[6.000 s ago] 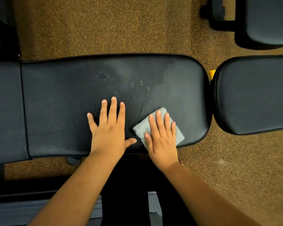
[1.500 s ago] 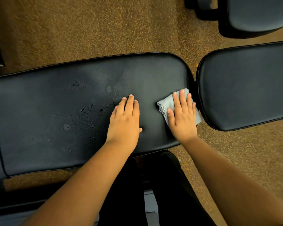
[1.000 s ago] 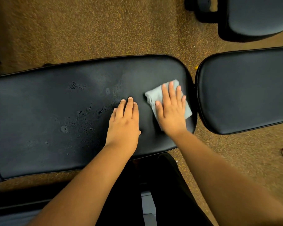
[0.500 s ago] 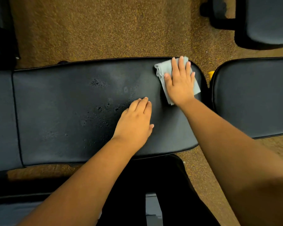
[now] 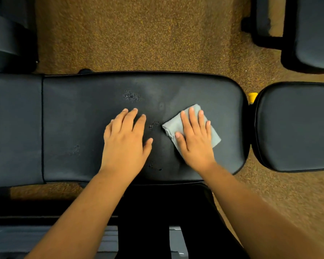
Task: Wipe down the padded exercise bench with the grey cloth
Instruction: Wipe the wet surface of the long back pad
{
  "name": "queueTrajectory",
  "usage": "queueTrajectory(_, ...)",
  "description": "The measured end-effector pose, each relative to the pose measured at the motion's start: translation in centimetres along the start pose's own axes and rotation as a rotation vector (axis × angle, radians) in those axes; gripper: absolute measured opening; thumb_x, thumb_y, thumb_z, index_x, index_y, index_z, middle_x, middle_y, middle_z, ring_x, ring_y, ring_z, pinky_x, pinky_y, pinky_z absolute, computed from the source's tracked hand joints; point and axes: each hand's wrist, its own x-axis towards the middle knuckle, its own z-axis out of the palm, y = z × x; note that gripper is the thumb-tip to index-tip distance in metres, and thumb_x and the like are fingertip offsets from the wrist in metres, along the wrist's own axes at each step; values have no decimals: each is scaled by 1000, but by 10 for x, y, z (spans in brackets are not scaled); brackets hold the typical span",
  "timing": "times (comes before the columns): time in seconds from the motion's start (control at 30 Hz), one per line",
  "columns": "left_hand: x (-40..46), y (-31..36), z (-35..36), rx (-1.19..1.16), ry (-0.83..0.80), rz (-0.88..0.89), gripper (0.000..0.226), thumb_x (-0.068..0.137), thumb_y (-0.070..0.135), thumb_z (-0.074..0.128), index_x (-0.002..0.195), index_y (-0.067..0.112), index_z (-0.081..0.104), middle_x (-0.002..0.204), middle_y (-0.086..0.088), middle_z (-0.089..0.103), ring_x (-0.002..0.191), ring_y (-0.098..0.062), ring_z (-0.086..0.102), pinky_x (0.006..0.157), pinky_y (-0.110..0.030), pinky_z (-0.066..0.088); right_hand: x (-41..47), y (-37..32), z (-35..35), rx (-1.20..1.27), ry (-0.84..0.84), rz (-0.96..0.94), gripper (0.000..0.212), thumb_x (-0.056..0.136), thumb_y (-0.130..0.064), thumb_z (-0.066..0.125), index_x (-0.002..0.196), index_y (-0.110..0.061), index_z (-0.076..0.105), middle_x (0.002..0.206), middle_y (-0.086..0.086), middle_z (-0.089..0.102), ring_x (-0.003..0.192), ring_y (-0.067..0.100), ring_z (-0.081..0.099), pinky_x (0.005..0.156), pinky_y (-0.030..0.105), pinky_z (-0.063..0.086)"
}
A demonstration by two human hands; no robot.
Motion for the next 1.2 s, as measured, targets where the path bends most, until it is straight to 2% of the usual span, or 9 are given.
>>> queueTrajectory(0.17, -1, -9, 0, -8, 4, -58, 62, 85, 40, 65, 138, 12, 48, 148, -10, 39, 140, -31, 30, 105, -52, 33, 53, -4, -18, -27, 51, 44, 65, 99, -52, 20, 156, -22, 16, 165, 5, 8, 151, 33, 2, 118, 54, 3)
queueTrajectory(0.3, -1, -13, -1, -2, 17, -87, 66, 84, 42, 64, 141, 13, 46, 150, -10, 37, 141, -31, 28, 107, -52, 32, 111, -17, -30, -12, 100, 119, 59, 103, -44, 28, 156, -23, 16, 165, 4, 5, 151, 32, -1, 119, 55, 2)
queueTrajectory(0.4, -2, -14, 0, -7, 30, -92, 66, 83, 42, 65, 140, 13, 47, 149, -11, 38, 140, -31, 29, 107, -53, 32, 127, -30, -29, -8, 129, 177, 56, 105, -42, 26, 156, -22, 16, 165, 3, 6, 151, 32, -2, 119, 56, 0)
queueTrajectory(0.5, -5, -16, 1, -12, 30, -94, 66, 83, 42, 66, 140, 13, 47, 149, -12, 38, 140, -32, 28, 108, -53, 31, 110, -42, -21, -19, 135, 101, 58, 104, -41, 28, 156, -21, 15, 165, 4, 8, 151, 33, 0, 119, 56, 1)
queueTrajectory(0.7, -5, -21, -2, -43, 34, -107, 63, 85, 40, 64, 139, 13, 48, 150, -10, 39, 141, -30, 28, 109, -53, 30, 48, -37, -3, -37, 38, -121, 60, 102, -48, 23, 156, -24, 16, 165, 2, 8, 151, 31, -1, 119, 54, 2)
queueTrajectory(0.83, -3, -28, -3, -43, 26, -116, 63, 85, 41, 63, 140, 13, 47, 150, -11, 37, 142, -31, 26, 110, -53, 28, 66, -16, -14, -23, 114, 37, 61, 101, -50, 24, 156, -24, 20, 164, 3, 11, 151, 33, 4, 118, 56, 4)
queueTrajectory(1.0, 2, -36, -1, -53, 36, -137, 63, 86, 41, 63, 140, 13, 46, 151, -10, 37, 142, -31, 25, 110, -54, 27, 113, -27, -23, -4, 184, 252, 57, 104, -44, 28, 156, -24, 17, 165, 3, 7, 151, 30, 0, 118, 58, 1)
queueTrajectory(1.1, 4, -35, -1, -59, 38, -143, 64, 86, 41, 63, 140, 13, 46, 151, -10, 36, 142, -31, 25, 110, -54, 28, 130, -44, -22, -19, 183, 257, 56, 104, -43, 26, 156, -24, 18, 165, 3, 9, 151, 32, 0, 118, 58, 1)
queueTrajectory(1.2, 4, -32, 0, -62, 40, -134, 65, 85, 41, 63, 140, 12, 46, 150, -10, 37, 142, -31, 26, 110, -53, 27, 125, -62, -16, -55, 182, 147, 57, 103, -43, 25, 156, -23, 19, 164, 4, 12, 151, 33, 3, 118, 58, 3)
